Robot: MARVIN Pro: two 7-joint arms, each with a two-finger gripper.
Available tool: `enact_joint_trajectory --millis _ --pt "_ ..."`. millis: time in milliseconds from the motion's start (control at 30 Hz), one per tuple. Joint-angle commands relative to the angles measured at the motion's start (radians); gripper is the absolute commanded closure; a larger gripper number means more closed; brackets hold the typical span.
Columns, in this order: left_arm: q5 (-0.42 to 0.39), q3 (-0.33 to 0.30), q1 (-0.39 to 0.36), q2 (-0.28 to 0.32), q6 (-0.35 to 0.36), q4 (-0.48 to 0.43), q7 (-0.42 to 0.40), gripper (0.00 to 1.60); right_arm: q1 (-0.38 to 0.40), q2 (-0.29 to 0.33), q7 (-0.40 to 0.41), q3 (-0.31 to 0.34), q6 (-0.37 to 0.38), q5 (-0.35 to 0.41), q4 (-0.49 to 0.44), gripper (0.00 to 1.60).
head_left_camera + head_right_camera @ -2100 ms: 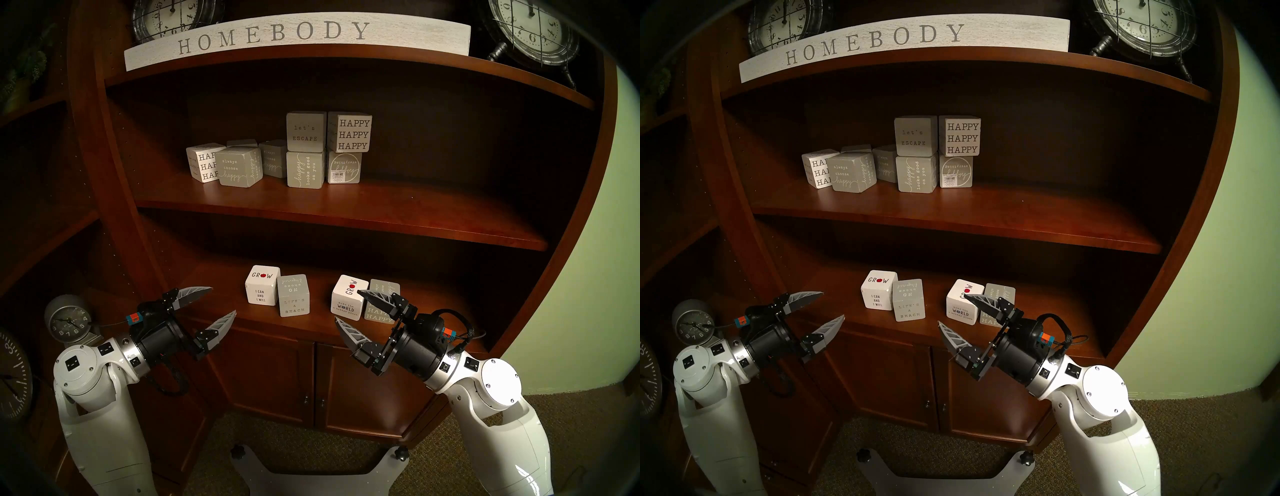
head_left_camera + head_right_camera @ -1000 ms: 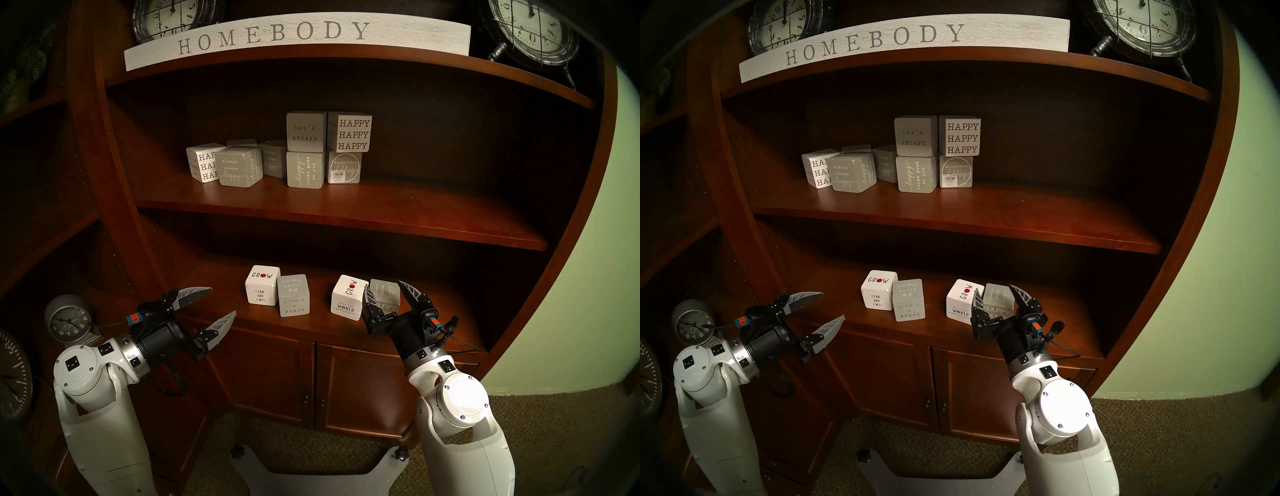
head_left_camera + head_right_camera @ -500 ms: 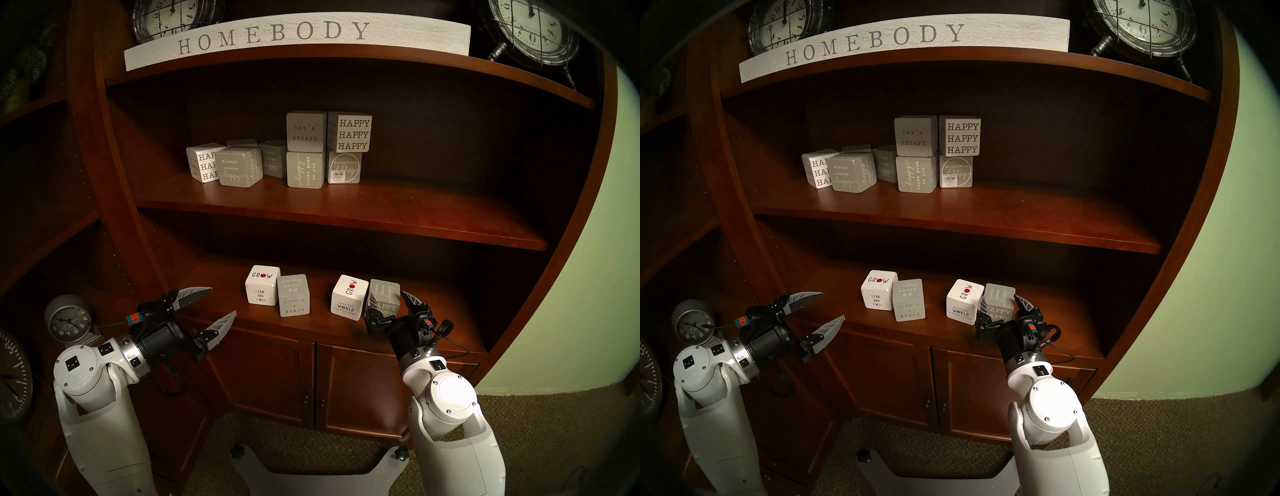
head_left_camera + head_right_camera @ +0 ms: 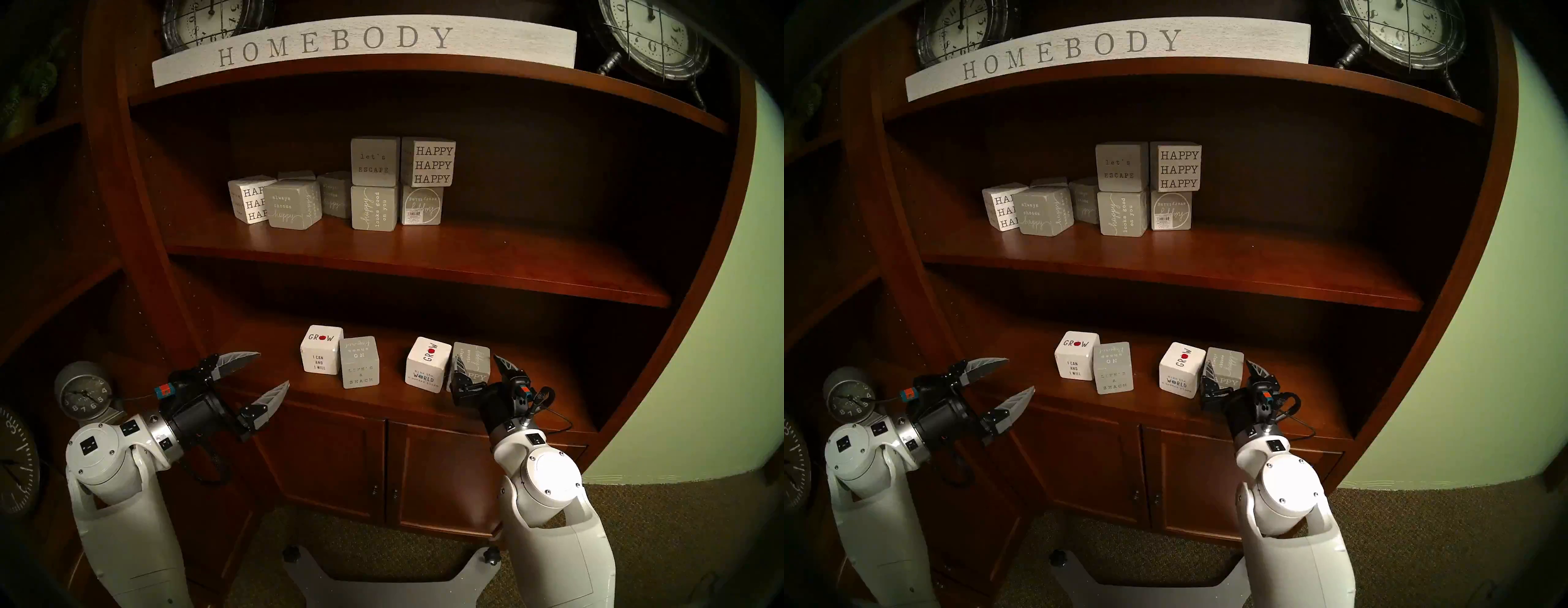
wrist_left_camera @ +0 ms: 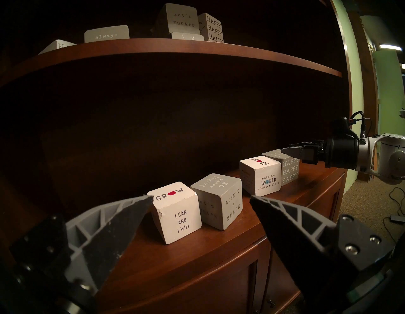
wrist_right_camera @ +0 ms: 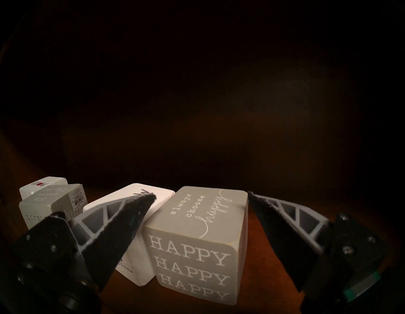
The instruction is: Stack four cubes vertically into two groups
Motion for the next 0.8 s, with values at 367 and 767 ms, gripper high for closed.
enact_joint_trajectory --millis 367,767 --pt "-0.003 0.002 0.001 0.002 0.000 -0.012 0.002 0.00 0.062 -0.010 0.004 -0.009 0.069 -0.002 0.013 0.00" --pt "-0.003 0.003 0.001 0.002 0.000 -0.012 0.002 0.00 0.053 -0.004 -0.018 -0.002 0.115 -0.021 0.028 0.00"
